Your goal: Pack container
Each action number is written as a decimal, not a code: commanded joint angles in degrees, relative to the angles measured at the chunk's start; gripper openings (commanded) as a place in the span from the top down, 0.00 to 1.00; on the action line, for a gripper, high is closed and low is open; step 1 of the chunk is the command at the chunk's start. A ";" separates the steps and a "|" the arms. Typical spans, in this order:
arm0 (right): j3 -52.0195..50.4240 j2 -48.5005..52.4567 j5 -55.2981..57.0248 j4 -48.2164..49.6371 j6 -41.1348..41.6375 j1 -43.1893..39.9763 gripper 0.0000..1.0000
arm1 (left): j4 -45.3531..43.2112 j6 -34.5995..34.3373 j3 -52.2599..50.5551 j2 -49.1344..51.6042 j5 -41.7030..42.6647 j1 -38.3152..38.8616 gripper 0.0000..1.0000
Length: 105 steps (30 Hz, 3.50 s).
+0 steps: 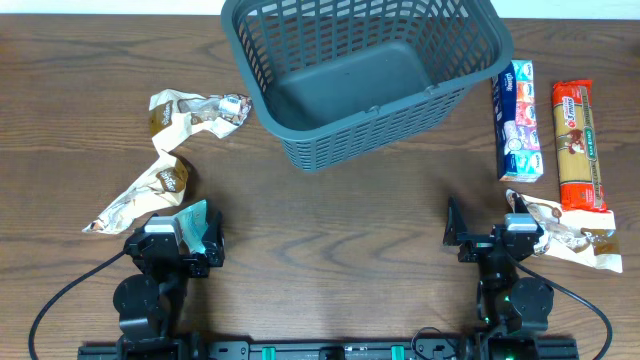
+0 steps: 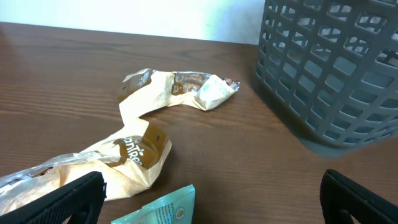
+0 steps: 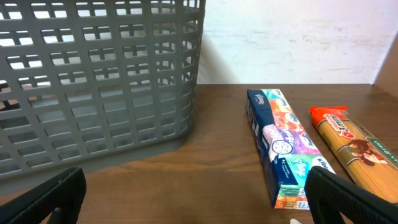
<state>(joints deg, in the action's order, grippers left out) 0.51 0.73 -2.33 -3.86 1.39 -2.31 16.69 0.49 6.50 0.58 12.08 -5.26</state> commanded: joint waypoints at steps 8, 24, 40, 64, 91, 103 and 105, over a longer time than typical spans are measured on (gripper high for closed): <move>-0.20 -0.39 0.42 -0.22 -0.83 0.57 0.01 | 0.50 0.98 -1.18 -0.37 0.37 -0.31 0.01; -0.20 -0.39 0.42 -0.22 -0.83 0.57 0.01 | 0.50 0.98 -1.18 -0.37 0.37 -0.31 0.01; -0.20 -0.39 0.74 -0.22 -0.85 0.57 0.01 | 0.31 0.98 -1.18 -0.37 0.37 -0.31 0.01; 32.72 9.35 9.88 -18.62 -6.25 -0.83 0.01 | -3.48 -13.35 6.12 -0.35 28.65 0.04 0.02; 88.26 49.00 -12.90 -48.83 -3.13 -0.83 0.01 | -18.60 -37.38 7.37 -0.35 49.86 0.02 0.01; 128.23 77.05 -14.62 -72.98 -3.19 -0.83 0.01 | -16.63 -18.80 28.00 22.12 43.85 0.04 0.01; 131.27 78.99 -14.64 -74.58 -3.26 -0.83 0.01 | -14.14 -15.32 34.58 29.94 44.44 0.55 0.01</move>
<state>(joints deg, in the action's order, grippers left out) 126.93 78.19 -15.90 -77.01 -2.15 -2.50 1.10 -22.52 34.13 22.17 56.55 -5.13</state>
